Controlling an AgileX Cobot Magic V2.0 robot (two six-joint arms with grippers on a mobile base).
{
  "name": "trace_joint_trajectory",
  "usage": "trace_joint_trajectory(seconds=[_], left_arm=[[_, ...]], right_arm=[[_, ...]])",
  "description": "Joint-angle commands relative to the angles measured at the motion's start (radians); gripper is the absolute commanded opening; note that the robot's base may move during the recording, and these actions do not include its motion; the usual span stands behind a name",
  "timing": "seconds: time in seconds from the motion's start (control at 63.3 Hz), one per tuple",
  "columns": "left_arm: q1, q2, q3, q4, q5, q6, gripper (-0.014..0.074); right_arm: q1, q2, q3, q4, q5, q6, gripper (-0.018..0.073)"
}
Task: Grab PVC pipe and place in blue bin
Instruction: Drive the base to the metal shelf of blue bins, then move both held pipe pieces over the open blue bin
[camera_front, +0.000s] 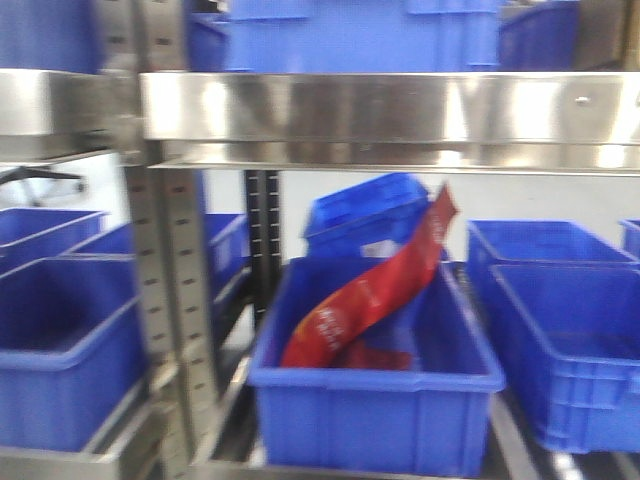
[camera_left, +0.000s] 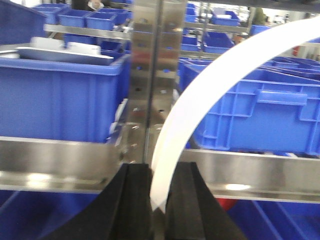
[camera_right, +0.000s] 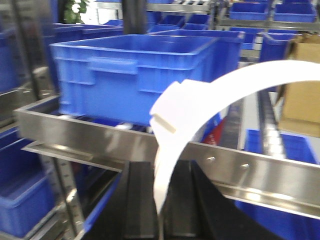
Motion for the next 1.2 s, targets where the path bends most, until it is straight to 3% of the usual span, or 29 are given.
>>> trace_joint_trajectory(seconds=[0.0,1.186], left_arm=[[-0.003,-0.002,-0.003,-0.002,-0.031,-0.006,-0.0111],[-0.003,-0.002,-0.003,-0.002,-0.031,-0.006,-0.0111]], right_arm=[[0.002,-0.001,0.001,-0.014,-0.019,-0.005,-0.0169],[0.002,-0.001,0.001,-0.014,-0.019,-0.005,-0.0169]])
